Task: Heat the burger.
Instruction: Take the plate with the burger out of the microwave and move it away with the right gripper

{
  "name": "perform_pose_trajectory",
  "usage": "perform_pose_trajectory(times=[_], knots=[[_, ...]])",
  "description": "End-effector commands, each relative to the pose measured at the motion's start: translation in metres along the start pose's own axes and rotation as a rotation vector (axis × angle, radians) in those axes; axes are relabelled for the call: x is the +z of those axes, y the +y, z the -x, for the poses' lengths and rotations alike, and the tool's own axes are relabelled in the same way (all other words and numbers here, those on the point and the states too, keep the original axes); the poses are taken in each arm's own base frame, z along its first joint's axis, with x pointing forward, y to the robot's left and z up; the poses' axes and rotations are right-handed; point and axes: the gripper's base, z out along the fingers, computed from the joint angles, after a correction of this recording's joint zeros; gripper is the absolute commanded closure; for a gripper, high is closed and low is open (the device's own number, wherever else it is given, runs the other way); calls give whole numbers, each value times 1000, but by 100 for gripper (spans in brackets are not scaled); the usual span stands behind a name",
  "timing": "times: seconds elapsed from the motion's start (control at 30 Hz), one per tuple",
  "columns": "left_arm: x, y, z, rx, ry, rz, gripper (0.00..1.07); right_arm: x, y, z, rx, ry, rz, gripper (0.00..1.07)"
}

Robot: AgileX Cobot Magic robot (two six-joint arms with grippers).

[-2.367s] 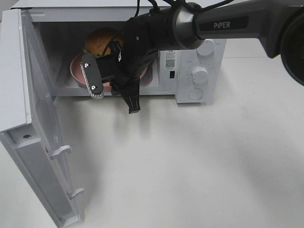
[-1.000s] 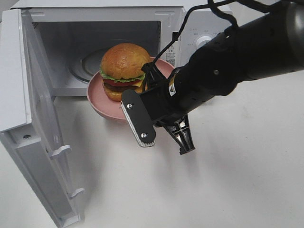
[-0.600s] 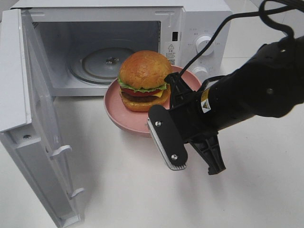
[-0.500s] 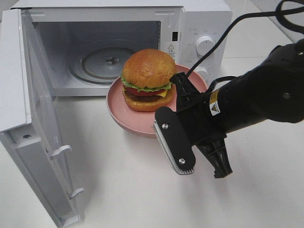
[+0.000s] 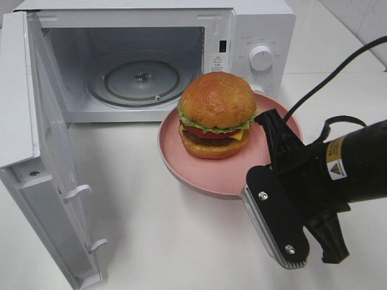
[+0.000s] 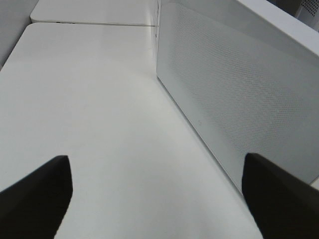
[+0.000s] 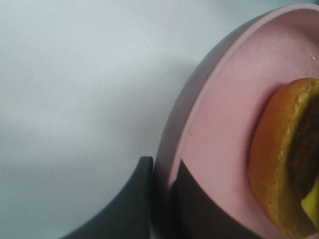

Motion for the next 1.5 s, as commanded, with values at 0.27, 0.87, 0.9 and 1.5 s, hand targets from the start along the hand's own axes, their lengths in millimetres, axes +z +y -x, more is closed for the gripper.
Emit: perform_pose_trajectory(times=[0.27, 0.87, 0.9, 1.5], knots=[[-2, 0, -2, -3, -12, 3, 22, -27, 25, -8, 10, -5, -56, 107], [-2, 0, -2, -3, -12, 3, 22, -55, 65, -20, 143, 23, -45, 107], [-2, 0, -2, -3, -12, 3, 22, -55, 65, -20, 143, 23, -45, 107], [-2, 0, -2, -3, -12, 3, 22, -60, 69, -36, 451, 187, -73, 107]])
